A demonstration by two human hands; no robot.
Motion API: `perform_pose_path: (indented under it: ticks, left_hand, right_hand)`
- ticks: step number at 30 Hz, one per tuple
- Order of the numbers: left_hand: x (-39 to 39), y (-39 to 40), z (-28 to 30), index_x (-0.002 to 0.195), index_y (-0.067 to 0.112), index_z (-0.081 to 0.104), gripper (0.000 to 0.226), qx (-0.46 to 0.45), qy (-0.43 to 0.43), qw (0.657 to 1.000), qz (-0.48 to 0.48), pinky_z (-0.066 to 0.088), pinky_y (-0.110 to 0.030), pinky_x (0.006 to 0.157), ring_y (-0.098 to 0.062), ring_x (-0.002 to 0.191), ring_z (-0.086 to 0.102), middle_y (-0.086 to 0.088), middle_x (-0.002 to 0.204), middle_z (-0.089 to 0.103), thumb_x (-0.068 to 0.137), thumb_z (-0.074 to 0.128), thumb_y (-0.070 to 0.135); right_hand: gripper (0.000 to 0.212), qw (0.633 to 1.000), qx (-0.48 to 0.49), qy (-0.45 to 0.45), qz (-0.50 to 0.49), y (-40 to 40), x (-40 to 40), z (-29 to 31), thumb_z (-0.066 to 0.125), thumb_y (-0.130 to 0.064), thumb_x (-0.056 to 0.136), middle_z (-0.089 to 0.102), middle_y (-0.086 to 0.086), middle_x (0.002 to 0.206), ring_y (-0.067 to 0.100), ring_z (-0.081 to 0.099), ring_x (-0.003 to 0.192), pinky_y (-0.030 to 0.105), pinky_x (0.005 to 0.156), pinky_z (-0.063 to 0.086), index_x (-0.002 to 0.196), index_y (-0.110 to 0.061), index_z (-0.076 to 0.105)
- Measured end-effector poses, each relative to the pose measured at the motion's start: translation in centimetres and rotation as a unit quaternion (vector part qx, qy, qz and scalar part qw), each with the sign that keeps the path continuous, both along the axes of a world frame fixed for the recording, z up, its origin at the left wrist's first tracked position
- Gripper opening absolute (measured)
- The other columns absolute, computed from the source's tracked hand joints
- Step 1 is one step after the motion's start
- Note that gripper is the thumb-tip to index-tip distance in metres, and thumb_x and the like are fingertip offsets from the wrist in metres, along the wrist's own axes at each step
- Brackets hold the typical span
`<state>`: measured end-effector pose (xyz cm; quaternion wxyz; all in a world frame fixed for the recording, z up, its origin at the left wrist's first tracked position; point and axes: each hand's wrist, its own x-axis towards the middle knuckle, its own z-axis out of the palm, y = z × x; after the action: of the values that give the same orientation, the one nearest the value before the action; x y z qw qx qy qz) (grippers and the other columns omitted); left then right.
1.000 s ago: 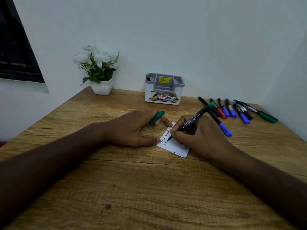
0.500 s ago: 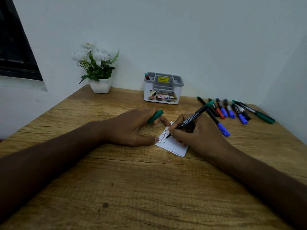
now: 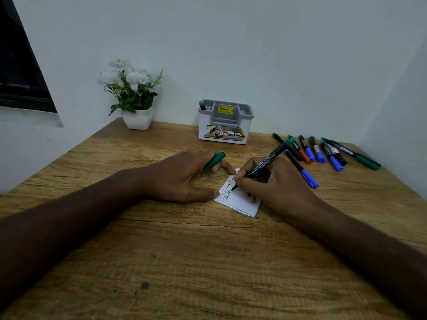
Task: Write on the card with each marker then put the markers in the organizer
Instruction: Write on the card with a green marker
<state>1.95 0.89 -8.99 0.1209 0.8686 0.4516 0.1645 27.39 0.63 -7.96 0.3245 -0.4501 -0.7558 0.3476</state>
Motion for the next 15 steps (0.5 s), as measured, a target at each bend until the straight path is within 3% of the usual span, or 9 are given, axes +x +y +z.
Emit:
perform_pose_path:
  ticks: [15]
  left_hand:
    - [0.29, -0.25, 0.41, 0.126, 0.022, 0.054, 0.056, -0.008, -0.009, 1.000, 0.003, 0.049, -0.030, 0.084, -0.002, 0.101, 0.052, 0.014, 0.112, 0.057, 0.088, 0.067, 0.061]
  right_hand:
    - [0.003, 1.000, -0.023, 0.014, -0.012, 0.25, 0.07, -0.10, 0.075, -0.013, 0.095, 0.080, 0.003, 0.077, 0.011, 0.075, 0.063, 0.021, 0.063, 0.059, 0.097, -0.015, 0.077]
